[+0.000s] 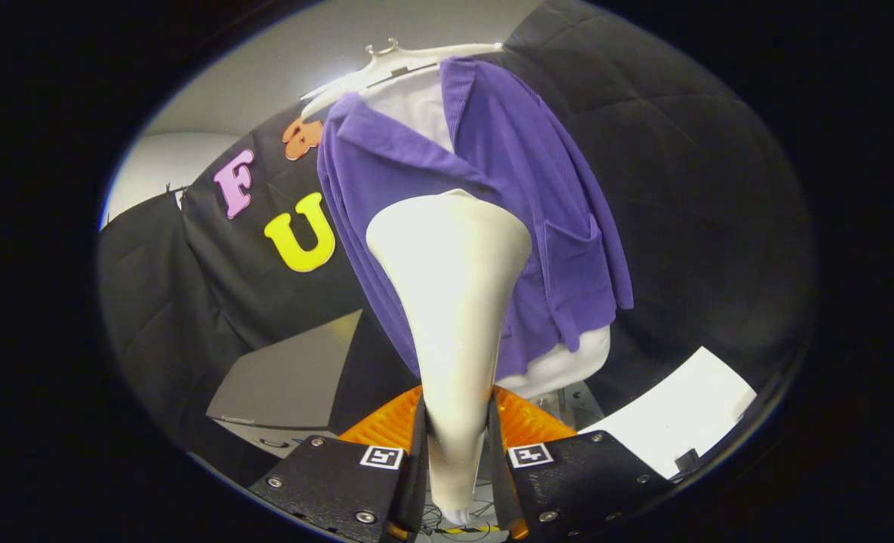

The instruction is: Iron the clothes twice with a garment steamer, once on the left side and once on the right side.

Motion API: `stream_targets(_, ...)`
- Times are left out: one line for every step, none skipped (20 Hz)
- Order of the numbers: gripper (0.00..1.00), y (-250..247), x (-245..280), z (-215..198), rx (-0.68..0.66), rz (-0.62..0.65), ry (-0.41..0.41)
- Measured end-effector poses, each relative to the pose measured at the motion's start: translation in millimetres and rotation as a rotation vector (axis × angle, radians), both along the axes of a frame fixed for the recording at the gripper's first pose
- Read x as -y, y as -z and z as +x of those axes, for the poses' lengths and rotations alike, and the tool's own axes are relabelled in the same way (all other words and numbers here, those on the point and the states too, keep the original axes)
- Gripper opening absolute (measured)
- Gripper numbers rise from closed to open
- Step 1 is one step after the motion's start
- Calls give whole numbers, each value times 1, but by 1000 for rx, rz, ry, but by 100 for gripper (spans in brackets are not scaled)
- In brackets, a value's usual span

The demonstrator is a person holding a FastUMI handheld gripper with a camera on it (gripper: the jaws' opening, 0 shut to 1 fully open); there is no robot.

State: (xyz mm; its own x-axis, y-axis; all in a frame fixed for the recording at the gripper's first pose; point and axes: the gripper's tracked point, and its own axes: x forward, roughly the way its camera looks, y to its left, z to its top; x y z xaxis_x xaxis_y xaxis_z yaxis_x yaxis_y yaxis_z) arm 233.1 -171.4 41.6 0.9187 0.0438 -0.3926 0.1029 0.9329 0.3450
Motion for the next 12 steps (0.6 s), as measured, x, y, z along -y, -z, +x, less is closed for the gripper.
stream_targets(36, -15, 2, 2, 22, -10, -2)
stream_targets(36, -32, 4, 3, 49, -16, 2)
stream_targets(36, -45, 5, 5, 76, -18, 5)
stream_targets(36, -59, 8, 8, 105, -20, 12)
stream_targets(36, -73, 18, 7, 133, -22, 20)
stream_targets(36, -85, 24, 8, 160, -27, 34)
stream_targets(36, -96, 29, 10, 189, -27, 49)
stream_targets(36, -107, 32, 13, 215, -23, 62)
stream_targets(36, -119, 36, 18, 248, -5, 76)
stream_targets(36, -132, 39, 22, 283, 9, 86)
stream_targets(36, -143, 42, 28, 313, 9, 96)
stream_targets(36, -152, 46, 34, 342, 1, 114)
